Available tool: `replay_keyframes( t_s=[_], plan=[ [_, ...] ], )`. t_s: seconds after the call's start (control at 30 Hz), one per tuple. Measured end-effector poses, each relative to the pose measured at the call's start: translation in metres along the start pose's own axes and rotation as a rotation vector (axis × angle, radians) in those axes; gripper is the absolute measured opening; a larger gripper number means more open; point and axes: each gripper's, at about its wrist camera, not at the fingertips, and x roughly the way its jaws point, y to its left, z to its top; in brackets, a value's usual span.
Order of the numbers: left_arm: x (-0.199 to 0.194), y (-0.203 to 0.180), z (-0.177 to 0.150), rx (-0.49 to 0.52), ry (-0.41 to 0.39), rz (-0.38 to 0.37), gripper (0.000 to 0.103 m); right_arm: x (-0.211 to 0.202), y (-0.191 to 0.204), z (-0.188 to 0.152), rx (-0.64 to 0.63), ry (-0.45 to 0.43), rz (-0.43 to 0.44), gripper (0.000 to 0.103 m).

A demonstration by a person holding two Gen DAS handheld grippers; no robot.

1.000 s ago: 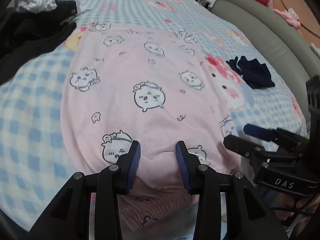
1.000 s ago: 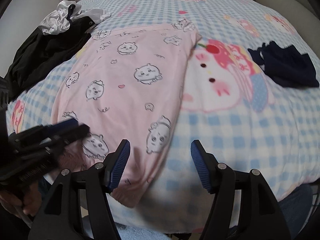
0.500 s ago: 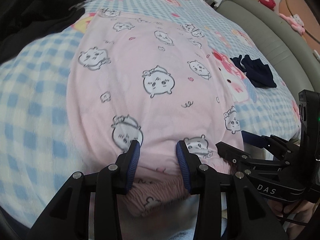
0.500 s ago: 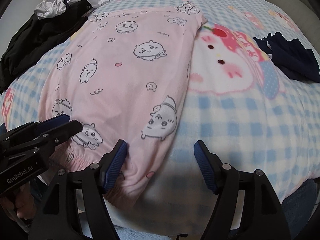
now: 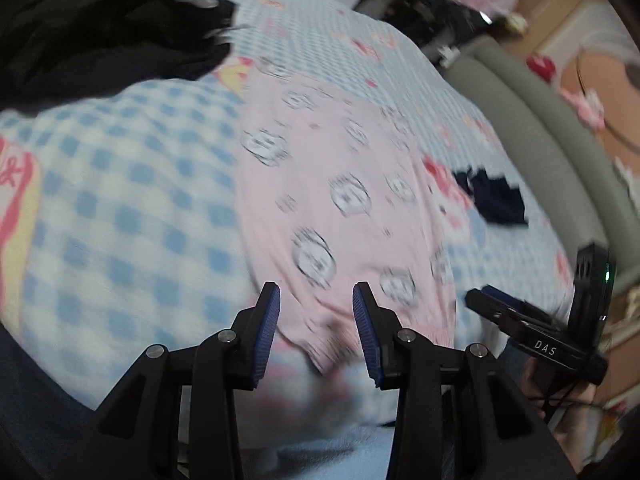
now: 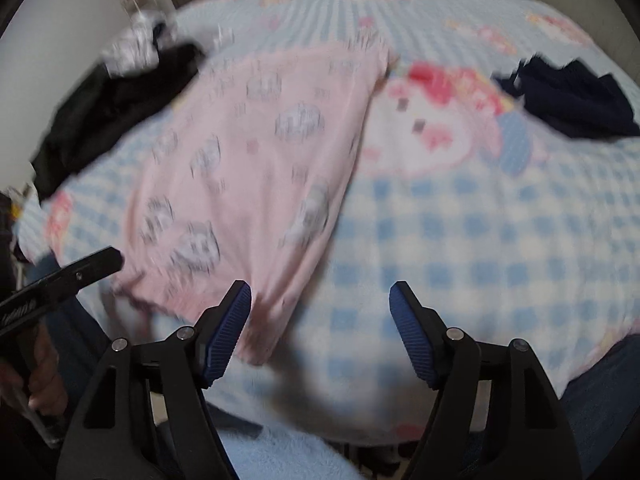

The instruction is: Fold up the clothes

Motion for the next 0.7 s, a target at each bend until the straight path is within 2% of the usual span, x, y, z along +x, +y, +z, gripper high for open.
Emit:
replay_keyframes(
  t_s=[0.03,0.13,0.2,0.27,0.4,0.6,0.7],
  plan=[
    [0.004,0.006,0.003,-0.021,0.012,-0.008,0.038,0.000,-0.004,0.005,0.006,-0.006,-0.002,0.073],
    [0.021,0.015,0.003,-0.060,0.051,-0.016,0.038,0.013,-0.013,0.014,0.041,0.028,0.035,0.057],
    [0.033,0.017,-0.006,-0.074,0.081,-0.012,0.032,0.025,-0.017,0.015,0.072,0.061,0.082,0.043],
    [0.040,0.020,-0.010,-0.084,0.105,-0.013,0.031,0.036,-0.016,0.008,0.088,0.097,0.113,0.039],
    [0.040,0.020,-0.010,-0.085,0.101,-0.024,0.031,0.050,-0.009,-0.005,0.078,0.116,0.086,0.039],
    [0.039,0.016,-0.012,-0.055,0.089,-0.011,0.031,0.036,-0.008,0.003,0.106,0.065,0.118,0.039],
    [0.041,0.015,-0.010,-0.055,0.091,-0.015,0.032,0.042,-0.002,0.005,0.070,0.080,0.091,0.039]
  ],
)
